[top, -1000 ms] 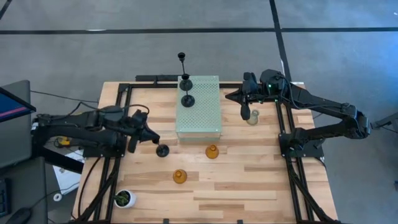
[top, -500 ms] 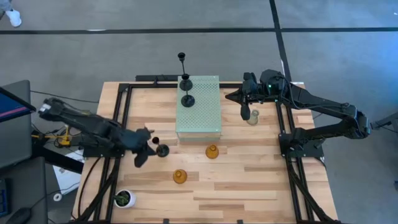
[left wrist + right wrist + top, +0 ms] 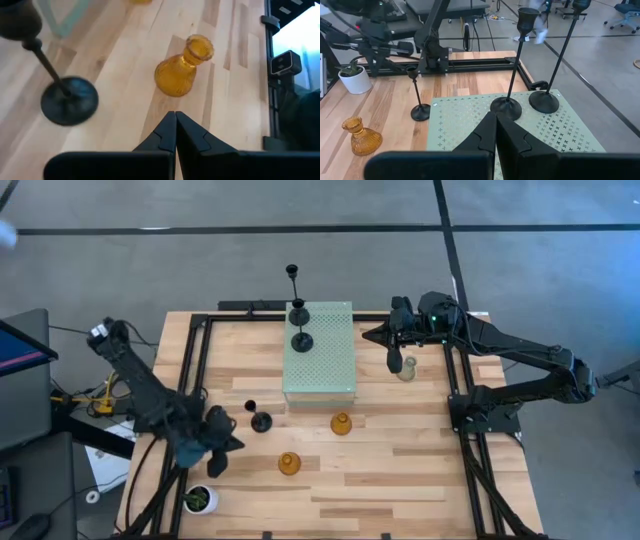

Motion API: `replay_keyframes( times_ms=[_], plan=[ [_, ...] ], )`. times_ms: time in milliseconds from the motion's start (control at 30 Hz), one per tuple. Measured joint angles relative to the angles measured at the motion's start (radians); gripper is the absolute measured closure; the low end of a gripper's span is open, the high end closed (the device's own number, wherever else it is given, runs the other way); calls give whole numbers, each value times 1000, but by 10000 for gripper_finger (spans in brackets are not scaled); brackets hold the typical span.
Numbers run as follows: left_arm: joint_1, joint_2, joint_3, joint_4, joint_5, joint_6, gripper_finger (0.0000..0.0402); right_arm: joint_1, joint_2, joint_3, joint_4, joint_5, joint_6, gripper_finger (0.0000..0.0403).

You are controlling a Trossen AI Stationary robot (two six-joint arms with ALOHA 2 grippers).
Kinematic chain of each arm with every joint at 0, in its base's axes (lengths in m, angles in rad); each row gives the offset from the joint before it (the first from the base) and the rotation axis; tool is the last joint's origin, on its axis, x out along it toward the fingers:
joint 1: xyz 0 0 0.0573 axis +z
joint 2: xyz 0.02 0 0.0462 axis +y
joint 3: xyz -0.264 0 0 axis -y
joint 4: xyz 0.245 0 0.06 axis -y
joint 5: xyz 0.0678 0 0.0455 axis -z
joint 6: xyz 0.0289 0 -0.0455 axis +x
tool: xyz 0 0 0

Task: Pick & Place candle stick holders
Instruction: Put the black candle holder on the shelf aligned with the other black candle holder

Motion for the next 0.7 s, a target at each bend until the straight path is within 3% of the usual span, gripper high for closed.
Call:
replay_keyframes(
  times_ms=[167, 233, 467, 700],
  plan=[
    [-132, 83, 0, 0, -256, -27, 400, 0, 0, 0, 0, 0, 2, 403],
    [-153, 137, 0, 0, -309, -63, 400, 0, 0, 0, 0, 0, 4, 403],
    [-122, 349, 0, -107, -330, -165, 400, 0, 0, 0, 0, 0, 15, 403],
    [-113, 427, 0, -148, -375, -250, 400, 0, 0, 0, 0, 0, 26, 403]
  ],
)
